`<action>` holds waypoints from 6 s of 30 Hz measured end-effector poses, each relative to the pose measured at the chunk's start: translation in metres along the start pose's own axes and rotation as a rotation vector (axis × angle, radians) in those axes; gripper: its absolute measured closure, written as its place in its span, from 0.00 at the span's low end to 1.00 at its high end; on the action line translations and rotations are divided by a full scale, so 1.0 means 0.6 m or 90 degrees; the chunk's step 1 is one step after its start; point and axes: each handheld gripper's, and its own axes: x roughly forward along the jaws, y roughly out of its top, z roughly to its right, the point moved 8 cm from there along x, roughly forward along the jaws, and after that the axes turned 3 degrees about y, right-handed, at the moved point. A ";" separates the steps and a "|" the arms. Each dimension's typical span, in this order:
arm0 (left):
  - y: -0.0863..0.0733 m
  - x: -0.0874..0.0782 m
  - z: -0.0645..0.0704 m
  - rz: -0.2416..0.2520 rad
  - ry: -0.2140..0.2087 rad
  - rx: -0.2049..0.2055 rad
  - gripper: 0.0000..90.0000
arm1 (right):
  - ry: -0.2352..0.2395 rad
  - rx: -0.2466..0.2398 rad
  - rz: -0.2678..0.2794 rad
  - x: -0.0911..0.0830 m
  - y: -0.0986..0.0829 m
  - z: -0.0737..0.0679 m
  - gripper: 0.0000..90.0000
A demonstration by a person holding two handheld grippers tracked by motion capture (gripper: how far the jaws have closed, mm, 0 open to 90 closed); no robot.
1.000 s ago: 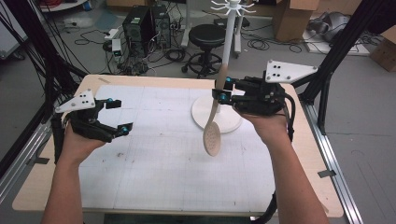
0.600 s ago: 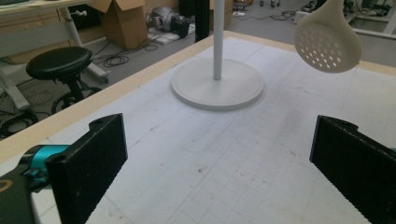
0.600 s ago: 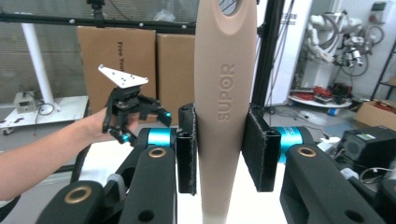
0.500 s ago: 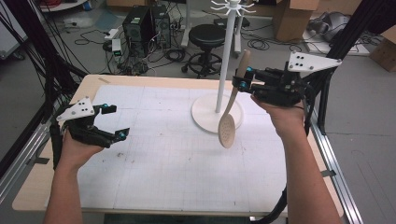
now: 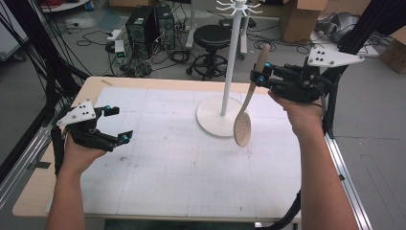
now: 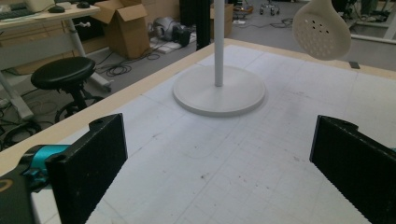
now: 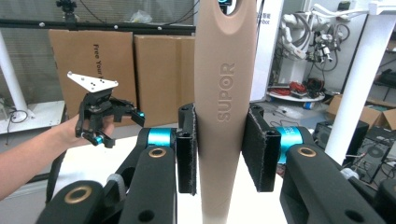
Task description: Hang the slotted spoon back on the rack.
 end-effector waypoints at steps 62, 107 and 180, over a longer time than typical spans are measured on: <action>0.000 -0.005 -0.002 0.000 0.000 0.001 0.05 | -0.112 0.073 -0.119 0.067 0.035 0.214 0.77; 0.000 -0.005 -0.001 0.001 -0.004 0.001 0.05 | -0.170 0.081 -0.103 0.033 0.016 0.196 0.45; -0.034 0.021 -0.008 0.011 -0.028 -0.047 0.05 | -0.066 0.081 -0.030 0.022 -0.274 -0.055 0.11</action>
